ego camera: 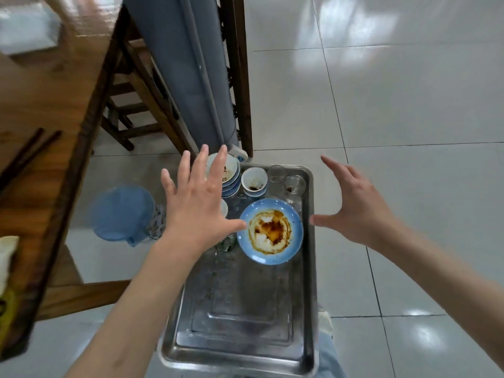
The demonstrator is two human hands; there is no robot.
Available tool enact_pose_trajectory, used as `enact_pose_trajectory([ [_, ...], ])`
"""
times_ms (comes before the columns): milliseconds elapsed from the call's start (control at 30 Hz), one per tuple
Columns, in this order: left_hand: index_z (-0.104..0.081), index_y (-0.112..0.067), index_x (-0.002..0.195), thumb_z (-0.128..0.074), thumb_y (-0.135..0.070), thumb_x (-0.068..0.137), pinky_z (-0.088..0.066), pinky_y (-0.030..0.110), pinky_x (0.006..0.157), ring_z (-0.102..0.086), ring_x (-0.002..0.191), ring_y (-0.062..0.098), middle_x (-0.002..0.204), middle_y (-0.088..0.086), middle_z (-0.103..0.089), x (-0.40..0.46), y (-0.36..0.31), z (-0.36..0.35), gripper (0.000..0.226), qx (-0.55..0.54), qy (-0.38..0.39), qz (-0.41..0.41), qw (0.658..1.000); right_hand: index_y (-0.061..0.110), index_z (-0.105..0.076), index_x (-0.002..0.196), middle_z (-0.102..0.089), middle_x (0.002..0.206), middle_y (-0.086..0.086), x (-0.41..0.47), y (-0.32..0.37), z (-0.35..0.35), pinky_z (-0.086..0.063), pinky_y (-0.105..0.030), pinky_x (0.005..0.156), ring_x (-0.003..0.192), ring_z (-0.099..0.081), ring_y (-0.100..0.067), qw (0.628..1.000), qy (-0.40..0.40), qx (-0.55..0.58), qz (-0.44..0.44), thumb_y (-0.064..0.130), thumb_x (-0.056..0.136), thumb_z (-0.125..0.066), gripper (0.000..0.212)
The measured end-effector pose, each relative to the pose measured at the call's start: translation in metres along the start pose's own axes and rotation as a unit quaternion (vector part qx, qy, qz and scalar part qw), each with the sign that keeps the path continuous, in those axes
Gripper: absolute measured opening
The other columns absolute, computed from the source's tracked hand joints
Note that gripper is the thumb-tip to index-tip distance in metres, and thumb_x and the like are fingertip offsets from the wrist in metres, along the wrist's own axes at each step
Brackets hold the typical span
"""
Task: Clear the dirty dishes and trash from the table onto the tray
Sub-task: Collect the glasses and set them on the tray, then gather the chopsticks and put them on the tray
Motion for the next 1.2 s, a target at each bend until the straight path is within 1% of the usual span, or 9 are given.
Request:
enact_pose_trajectory([
  [167, 0.006, -0.032, 0.149, -0.077, -0.063, 0.055, -0.002, 0.055, 0.113, 0.001, 0.145, 0.027, 0.159, 0.002, -0.004, -0.043, 0.028, 0.016, 0.128, -0.007, -0.018, -0.033, 0.999, 0.032, -0.014, 0.149, -0.032, 0.149, 0.003, -0.049, 0.035, -0.015, -0.033, -0.035, 0.105, 0.133, -0.031, -0.021, 0.999, -0.034, 0.018, -0.008, 0.03, 0.063, -0.086, 0.112],
  [333, 0.004, -0.032, 0.149, -0.076, -0.065, 0.053, -0.005, 0.054, 0.113, -0.001, 0.145, 0.027, 0.158, 0.001, -0.008, -0.091, 0.055, 0.028, 0.129, -0.012, -0.023, -0.04, 0.999, 0.032, -0.014, 0.149, -0.032, 0.148, 0.003, -0.095, 0.065, -0.03, -0.035, -0.035, 0.103, 0.132, -0.033, -0.021, 0.998, -0.053, 0.026, -0.009, 0.031, 0.062, -0.086, 0.112],
  [500, 0.002, -0.03, 0.15, -0.074, -0.066, 0.055, -0.007, 0.053, 0.114, -0.001, 0.145, 0.026, 0.158, 0.0, -0.009, -0.152, 0.083, 0.036, 0.127, -0.01, -0.011, -0.02, 1.0, 0.035, -0.012, 0.148, -0.026, 0.151, 0.006, -0.148, 0.089, -0.045, -0.031, -0.037, 0.107, 0.135, -0.028, -0.02, 0.999, -0.04, 0.015, -0.007, 0.035, 0.062, -0.085, 0.113],
  [633, 0.003, -0.03, 0.15, -0.075, -0.066, 0.056, -0.008, 0.053, 0.114, 0.0, 0.145, 0.024, 0.158, -0.002, -0.007, -0.208, 0.113, 0.053, 0.127, -0.012, -0.004, 0.026, 1.0, 0.037, -0.008, 0.148, -0.017, 0.155, 0.006, -0.197, 0.112, -0.05, -0.026, -0.038, 0.111, 0.14, -0.018, -0.019, 1.0, -0.018, 0.008, -0.003, 0.037, 0.062, -0.084, 0.115],
  [733, 0.007, -0.029, 0.149, -0.072, -0.07, 0.057, -0.008, 0.053, 0.114, 0.0, 0.145, 0.025, 0.159, -0.002, -0.004, -0.251, 0.135, 0.072, 0.128, 0.0, -0.004, 0.048, 0.999, 0.038, -0.005, 0.148, -0.011, 0.157, 0.006, -0.233, 0.136, -0.047, -0.022, -0.04, 0.114, 0.143, -0.011, -0.021, 1.0, -0.005, -0.003, 0.003, 0.04, 0.061, -0.085, 0.118],
  [867, 0.004, -0.027, 0.15, -0.072, -0.071, 0.055, -0.008, 0.054, 0.114, -0.003, 0.145, 0.026, 0.158, -0.001, -0.007, -0.297, 0.162, 0.106, 0.129, 0.006, -0.015, 0.078, 0.997, 0.035, -0.004, 0.149, -0.007, 0.158, 0.004, -0.267, 0.18, -0.04, -0.017, -0.039, 0.115, 0.144, -0.008, -0.022, 0.999, -0.004, -0.025, 0.029, 0.044, 0.061, -0.084, 0.119],
  [967, 0.001, -0.026, 0.15, -0.073, -0.07, 0.055, -0.007, 0.054, 0.114, -0.001, 0.145, 0.026, 0.159, -0.001, -0.005, -0.326, 0.187, 0.136, 0.129, 0.004, -0.03, 0.095, 0.995, 0.033, -0.004, 0.149, -0.008, 0.158, 0.002, -0.286, 0.223, -0.039, -0.015, -0.041, 0.118, 0.144, -0.007, -0.022, 0.998, -0.001, -0.029, 0.055, 0.047, 0.06, -0.083, 0.12],
  [1067, 0.001, -0.026, 0.15, -0.074, -0.069, 0.054, -0.01, 0.056, 0.113, -0.001, 0.145, 0.026, 0.159, -0.001, -0.006, -0.352, 0.217, 0.164, 0.129, -0.012, -0.046, 0.113, 0.992, 0.032, -0.002, 0.149, -0.007, 0.158, 0.0, -0.298, 0.272, -0.04, -0.011, -0.042, 0.118, 0.145, -0.003, -0.023, 0.996, 0.001, -0.039, 0.085, 0.049, 0.061, -0.081, 0.12],
  [1200, 0.002, -0.028, 0.15, -0.074, -0.067, 0.057, -0.014, 0.054, 0.113, -0.002, 0.145, 0.028, 0.159, 0.0, -0.006, -0.373, 0.265, 0.194, 0.127, -0.02, -0.059, 0.132, 0.989, 0.035, 0.004, 0.149, -0.004, 0.158, 0.005, -0.298, 0.339, -0.049, -0.011, -0.049, 0.118, 0.146, 0.002, -0.024, 0.991, 0.012, -0.058, 0.121, 0.054, 0.063, -0.078, 0.12],
])
Point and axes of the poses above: each hand's wrist, its own x-axis towards the middle knuckle, its own z-axis out of the back of the hand, y = z × x, the point moved 6 cm from there along x, towards the middle knuckle
